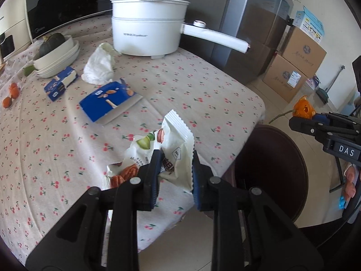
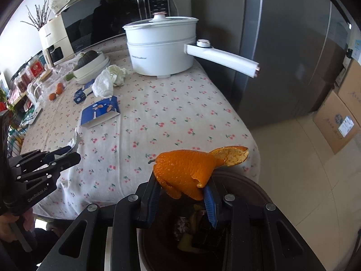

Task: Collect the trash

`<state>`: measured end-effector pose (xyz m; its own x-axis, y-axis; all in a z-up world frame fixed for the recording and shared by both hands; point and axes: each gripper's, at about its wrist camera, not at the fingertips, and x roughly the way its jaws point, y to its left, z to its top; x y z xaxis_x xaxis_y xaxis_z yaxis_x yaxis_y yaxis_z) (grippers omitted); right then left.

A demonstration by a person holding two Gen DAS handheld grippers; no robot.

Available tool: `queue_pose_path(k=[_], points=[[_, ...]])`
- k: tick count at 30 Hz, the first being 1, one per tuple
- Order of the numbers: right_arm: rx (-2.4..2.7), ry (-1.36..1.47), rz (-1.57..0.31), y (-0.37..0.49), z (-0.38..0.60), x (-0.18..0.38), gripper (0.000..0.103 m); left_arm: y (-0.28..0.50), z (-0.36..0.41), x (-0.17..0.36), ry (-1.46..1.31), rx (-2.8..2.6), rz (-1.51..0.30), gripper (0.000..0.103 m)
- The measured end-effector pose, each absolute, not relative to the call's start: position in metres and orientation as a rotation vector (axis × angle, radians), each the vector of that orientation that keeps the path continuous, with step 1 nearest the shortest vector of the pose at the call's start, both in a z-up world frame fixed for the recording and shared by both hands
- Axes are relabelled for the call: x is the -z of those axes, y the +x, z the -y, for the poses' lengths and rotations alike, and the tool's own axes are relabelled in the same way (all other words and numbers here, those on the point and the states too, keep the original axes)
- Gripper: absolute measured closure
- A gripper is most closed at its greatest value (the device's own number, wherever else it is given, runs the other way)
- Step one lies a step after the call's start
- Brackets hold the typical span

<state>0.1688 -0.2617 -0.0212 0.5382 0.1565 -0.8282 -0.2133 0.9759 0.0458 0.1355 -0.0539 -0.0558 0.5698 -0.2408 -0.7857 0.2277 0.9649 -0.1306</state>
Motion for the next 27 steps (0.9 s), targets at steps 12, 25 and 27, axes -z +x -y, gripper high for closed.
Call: queue_pose_path(k=[12, 25, 27], points=[[-0.059, 0.061, -1.033, 0.112, 0.345, 0.036, 0.067, 0.108, 0.142, 0.073, 0.121, 0.491, -0.955, 0.076], [-0.01, 0.092, -1.072, 0.104, 0.369, 0.051, 0.066, 0.106, 0.154, 0.08, 0.161, 0.488, -0.979, 0.019], [-0.012, 0.094, -1.076, 0.105, 0.368, 0.052, 0.066, 0.108, 0.144, 0.078, 0.148, 0.455, -0.985, 0.019]])
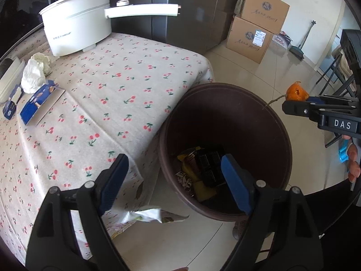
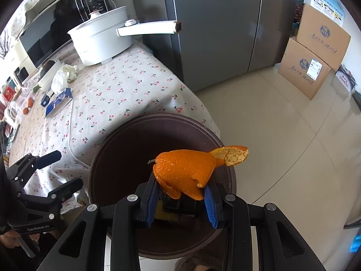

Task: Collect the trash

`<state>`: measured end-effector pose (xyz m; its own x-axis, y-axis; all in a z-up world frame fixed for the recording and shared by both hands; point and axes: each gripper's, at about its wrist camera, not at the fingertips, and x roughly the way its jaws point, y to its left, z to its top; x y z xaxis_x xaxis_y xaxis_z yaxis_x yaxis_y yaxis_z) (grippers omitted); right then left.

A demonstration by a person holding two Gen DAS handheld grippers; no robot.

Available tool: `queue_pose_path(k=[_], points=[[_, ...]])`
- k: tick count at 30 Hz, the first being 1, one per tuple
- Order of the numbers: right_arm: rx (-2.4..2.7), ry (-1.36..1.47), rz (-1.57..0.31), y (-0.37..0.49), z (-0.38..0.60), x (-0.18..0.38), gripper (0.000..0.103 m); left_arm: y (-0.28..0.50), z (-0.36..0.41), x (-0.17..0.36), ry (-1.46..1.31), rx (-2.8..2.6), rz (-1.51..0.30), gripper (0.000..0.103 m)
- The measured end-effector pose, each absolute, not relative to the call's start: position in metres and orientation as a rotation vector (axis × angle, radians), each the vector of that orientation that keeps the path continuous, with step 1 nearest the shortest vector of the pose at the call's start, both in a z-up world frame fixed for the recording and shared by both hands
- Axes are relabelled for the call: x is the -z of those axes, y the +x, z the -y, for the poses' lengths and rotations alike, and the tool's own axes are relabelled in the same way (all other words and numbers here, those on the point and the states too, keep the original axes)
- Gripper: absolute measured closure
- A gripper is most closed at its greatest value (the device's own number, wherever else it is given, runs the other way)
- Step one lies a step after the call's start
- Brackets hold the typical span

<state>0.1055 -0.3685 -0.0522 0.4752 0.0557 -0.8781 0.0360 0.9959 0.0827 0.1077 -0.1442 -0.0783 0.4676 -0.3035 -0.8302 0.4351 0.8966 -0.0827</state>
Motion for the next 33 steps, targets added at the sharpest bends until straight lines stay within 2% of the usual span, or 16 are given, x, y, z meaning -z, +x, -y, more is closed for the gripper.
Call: queue_pose_path(k=[10, 14, 17, 27, 33], points=[[-0.012, 0.087, -1.101, 0.111, 0.363, 0.059, 0.066, 0.107, 0.092, 0.067, 0.054, 0.369, -1.0, 0.018], [-0.024, 0.076, -1.108, 0.108, 0.36, 0.06, 0.066, 0.089, 0.081, 0.08, 0.083, 0.372, -1.039, 0.018], [-0.052, 0.07, -1.13, 0.104, 0.359, 0.064, 0.066, 0.064, 0.078, 0.114, 0.162, 0.386, -1.102, 0.018], [-0.15, 0.017, -1.208, 0.093, 0.347, 0.08, 0.066, -0.004, 0.072, 0.306, 0.422, 0.406, -1.413, 0.018], [-0.175, -0.052, -1.216, 0.1, 0.33, 0.086, 0.066, 0.018, 0.073, 0.359, 0.285, 0.406, -1.457, 0.021]])
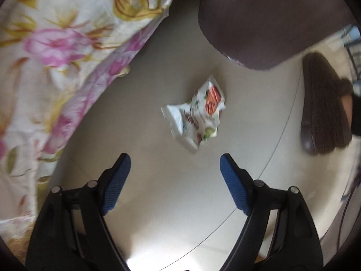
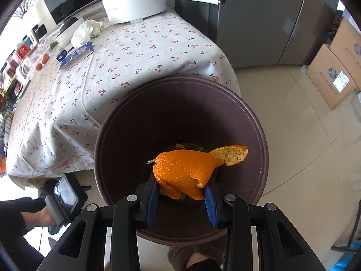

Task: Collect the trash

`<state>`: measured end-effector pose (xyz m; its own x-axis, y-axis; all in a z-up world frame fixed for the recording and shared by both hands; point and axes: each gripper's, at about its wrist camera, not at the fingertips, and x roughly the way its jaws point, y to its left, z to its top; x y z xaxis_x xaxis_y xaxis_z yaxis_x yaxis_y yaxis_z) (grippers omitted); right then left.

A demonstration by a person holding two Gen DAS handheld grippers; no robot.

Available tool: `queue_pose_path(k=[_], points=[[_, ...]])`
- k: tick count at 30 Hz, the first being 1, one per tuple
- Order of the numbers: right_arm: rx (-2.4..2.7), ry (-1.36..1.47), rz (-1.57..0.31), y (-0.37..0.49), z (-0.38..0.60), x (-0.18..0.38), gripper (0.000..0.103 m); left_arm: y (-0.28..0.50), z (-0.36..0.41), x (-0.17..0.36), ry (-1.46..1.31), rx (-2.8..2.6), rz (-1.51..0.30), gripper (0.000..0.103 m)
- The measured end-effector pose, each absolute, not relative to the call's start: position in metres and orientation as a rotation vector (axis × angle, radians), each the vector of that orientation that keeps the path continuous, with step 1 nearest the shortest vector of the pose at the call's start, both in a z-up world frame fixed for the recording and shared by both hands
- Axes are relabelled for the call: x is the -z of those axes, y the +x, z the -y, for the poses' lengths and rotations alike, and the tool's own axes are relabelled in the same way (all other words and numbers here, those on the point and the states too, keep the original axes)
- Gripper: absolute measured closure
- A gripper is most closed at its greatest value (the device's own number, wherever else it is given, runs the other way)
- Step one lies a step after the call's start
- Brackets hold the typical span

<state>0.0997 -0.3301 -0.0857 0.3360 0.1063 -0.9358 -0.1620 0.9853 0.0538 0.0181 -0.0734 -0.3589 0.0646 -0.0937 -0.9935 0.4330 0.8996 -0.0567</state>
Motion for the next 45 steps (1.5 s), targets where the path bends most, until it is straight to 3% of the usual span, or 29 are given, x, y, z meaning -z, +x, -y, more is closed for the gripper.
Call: queue_pose_path(k=[3, 6, 8, 11, 13, 16, 17, 26, 38, 45], points=[[-0.165, -0.065, -1.232, 0.103, 0.329, 0.093, 0.066, 0.027, 0.076, 0.386, 0.184, 0.393, -1.494, 0.028], [-0.15, -0.066, -1.261, 0.107, 0.331, 0.102, 0.066, 0.027, 0.078, 0.412, 0.155, 0.382, -1.543, 0.041], [-0.14, -0.074, -1.279, 0.111, 0.332, 0.108, 0.066, 0.026, 0.08, 0.424, 0.163, 0.374, -1.563, 0.055], [-0.137, -0.092, -1.301, 0.117, 0.331, 0.116, 0.066, 0.025, 0.081, 0.426, 0.156, 0.367, -1.549, 0.061], [-0.137, -0.103, -1.309, 0.119, 0.33, 0.119, 0.066, 0.028, 0.081, 0.427, 0.117, 0.376, -1.566, 0.074], [-0.137, -0.107, -1.314, 0.12, 0.329, 0.121, 0.066, 0.032, 0.08, 0.428, 0.094, 0.37, -1.576, 0.081], [-0.137, -0.107, -1.313, 0.119, 0.329, 0.121, 0.066, 0.032, 0.08, 0.427, 0.096, 0.374, -1.575, 0.09], [-0.116, -0.072, -1.275, 0.119, 0.339, 0.109, 0.066, 0.026, 0.087, 0.369, 0.116, 0.378, -1.516, 0.096], [-0.15, -0.032, -1.205, 0.108, 0.336, 0.083, 0.066, 0.0, 0.084, 0.193, 0.184, 0.421, -1.259, 0.096], [-0.131, 0.012, -1.179, 0.102, 0.346, 0.073, 0.066, 0.016, 0.092, 0.094, 0.074, 0.441, -1.024, 0.096]])
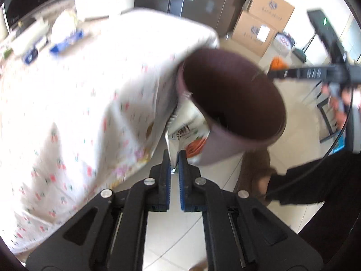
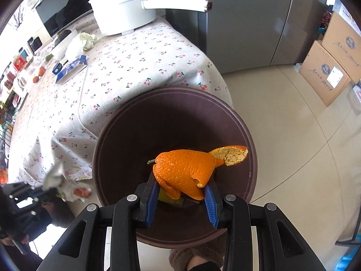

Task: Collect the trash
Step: 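Drop the bag into the bin with the left tool while the right tool releases the peel, then reach the right tool to the blue almond box on the table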

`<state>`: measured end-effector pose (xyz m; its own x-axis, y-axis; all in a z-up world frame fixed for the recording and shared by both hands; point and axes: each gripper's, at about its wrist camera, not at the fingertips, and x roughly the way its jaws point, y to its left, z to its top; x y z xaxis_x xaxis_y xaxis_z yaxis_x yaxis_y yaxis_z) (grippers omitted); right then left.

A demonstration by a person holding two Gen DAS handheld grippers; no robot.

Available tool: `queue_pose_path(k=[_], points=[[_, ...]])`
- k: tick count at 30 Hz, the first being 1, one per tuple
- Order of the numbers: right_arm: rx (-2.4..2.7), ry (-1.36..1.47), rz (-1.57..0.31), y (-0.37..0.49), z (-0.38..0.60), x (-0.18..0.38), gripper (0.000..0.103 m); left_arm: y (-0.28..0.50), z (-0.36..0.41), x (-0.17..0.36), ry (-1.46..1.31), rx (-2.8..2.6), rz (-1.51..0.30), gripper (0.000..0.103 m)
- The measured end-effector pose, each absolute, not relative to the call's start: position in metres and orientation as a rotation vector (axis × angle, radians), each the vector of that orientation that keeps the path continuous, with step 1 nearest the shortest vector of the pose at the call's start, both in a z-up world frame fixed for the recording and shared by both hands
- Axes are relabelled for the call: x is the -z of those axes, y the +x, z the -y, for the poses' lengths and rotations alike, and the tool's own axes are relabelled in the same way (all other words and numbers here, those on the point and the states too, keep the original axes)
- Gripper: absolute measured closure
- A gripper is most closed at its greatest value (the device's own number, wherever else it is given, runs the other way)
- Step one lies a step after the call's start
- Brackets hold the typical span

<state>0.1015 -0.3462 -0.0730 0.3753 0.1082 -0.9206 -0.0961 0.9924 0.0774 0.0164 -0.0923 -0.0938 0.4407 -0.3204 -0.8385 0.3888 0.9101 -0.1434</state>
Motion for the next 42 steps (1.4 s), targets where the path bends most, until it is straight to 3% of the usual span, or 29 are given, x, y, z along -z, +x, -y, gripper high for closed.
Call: queue_pose_path(k=[13, 15, 17, 18, 27, 34, 42], points=[[-0.103, 0.032, -1.155, 0.096, 0.361, 0.066, 0.063, 0.068, 0.143, 0.058, 0.009, 0.528, -0.923, 0.095], [-0.091, 0.042, -1.156, 0.095, 0.363, 0.066, 0.063, 0.074, 0.149, 0.06, 0.022, 0.486, -0.924, 0.083], [-0.085, 0.049, -1.16, 0.095, 0.365, 0.066, 0.059, 0.075, 0.152, 0.059, 0.015, 0.45, -0.923, 0.047], [-0.081, 0.051, -1.159, 0.095, 0.367, 0.066, 0.055, 0.075, 0.152, 0.058, 0.007, 0.433, -0.918, 0.043], [-0.053, 0.07, -1.13, 0.095, 0.371, 0.057, 0.031, 0.081, 0.138, 0.061, -0.02, 0.357, -0.956, 0.023], [-0.06, 0.057, -1.13, 0.102, 0.358, 0.051, 0.027, 0.084, 0.104, 0.048, -0.02, 0.266, -0.949, 0.019], [-0.086, 0.014, -1.106, 0.124, 0.322, 0.033, 0.025, 0.093, 0.012, 0.033, -0.145, 0.074, -0.952, 0.014]])
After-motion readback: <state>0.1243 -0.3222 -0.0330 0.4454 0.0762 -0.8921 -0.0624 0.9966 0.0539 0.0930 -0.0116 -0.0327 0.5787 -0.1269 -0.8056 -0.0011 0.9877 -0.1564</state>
